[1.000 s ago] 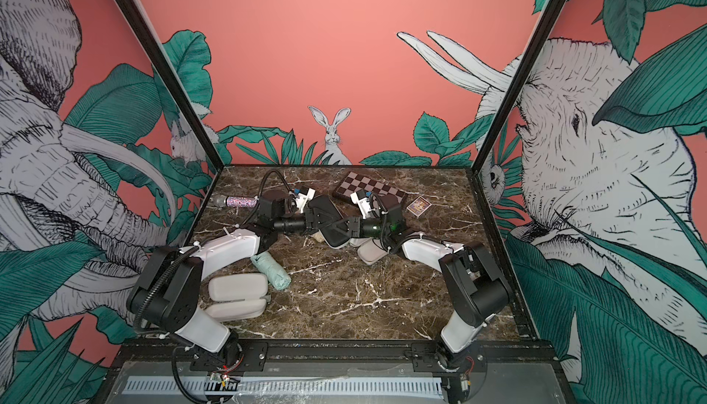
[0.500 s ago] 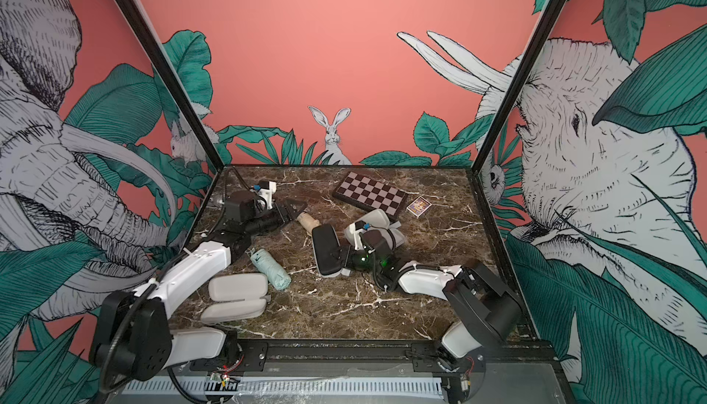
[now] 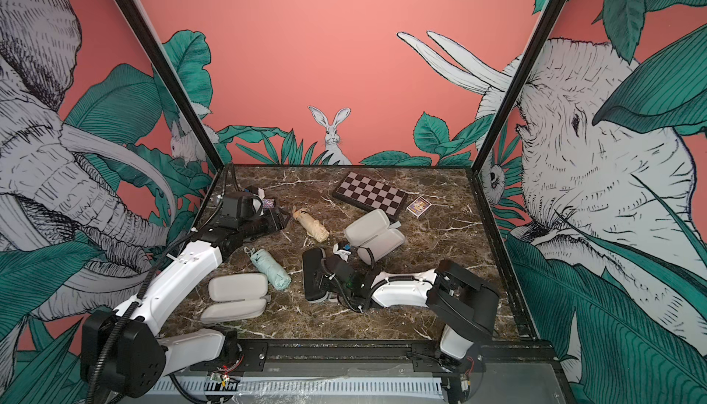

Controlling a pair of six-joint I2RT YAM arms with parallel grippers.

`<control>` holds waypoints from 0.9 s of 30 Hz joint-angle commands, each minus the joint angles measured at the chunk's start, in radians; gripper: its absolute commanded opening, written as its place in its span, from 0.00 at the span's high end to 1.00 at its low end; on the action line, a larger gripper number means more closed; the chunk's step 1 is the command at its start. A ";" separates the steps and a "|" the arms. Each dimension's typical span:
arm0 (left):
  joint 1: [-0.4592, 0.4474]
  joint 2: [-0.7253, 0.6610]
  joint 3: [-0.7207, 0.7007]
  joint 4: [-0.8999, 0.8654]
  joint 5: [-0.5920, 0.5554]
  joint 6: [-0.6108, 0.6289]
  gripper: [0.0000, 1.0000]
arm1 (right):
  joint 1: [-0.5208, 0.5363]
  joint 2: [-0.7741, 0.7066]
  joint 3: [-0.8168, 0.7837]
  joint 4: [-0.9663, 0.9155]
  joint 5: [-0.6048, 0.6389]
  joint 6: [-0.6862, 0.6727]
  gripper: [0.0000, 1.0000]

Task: Put umbrellas into zippered umbrella sleeves
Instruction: Place the umbrella sleeve at the center of the board, then pick up the umbrella from the center of the board.

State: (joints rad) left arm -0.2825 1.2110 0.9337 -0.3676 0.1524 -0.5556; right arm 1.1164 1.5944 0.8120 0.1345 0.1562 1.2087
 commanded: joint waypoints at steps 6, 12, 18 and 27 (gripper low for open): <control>-0.002 -0.029 0.068 -0.205 -0.168 0.107 0.33 | -0.047 -0.016 0.279 -0.531 0.183 -0.384 0.27; 0.020 -0.024 0.120 -0.282 -0.234 0.156 0.33 | -0.061 0.169 0.551 -0.781 0.258 -0.610 0.30; 0.165 -0.039 0.097 -0.296 -0.175 0.138 0.33 | 0.021 0.288 0.685 -0.574 -0.045 -0.765 0.30; 0.254 -0.066 0.088 -0.318 -0.232 0.126 0.33 | 0.049 0.632 1.097 -0.630 -0.050 -0.826 0.27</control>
State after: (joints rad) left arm -0.0418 1.1866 1.0271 -0.6533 -0.0505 -0.4259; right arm 1.1744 2.1635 1.8343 -0.4736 0.1143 0.4175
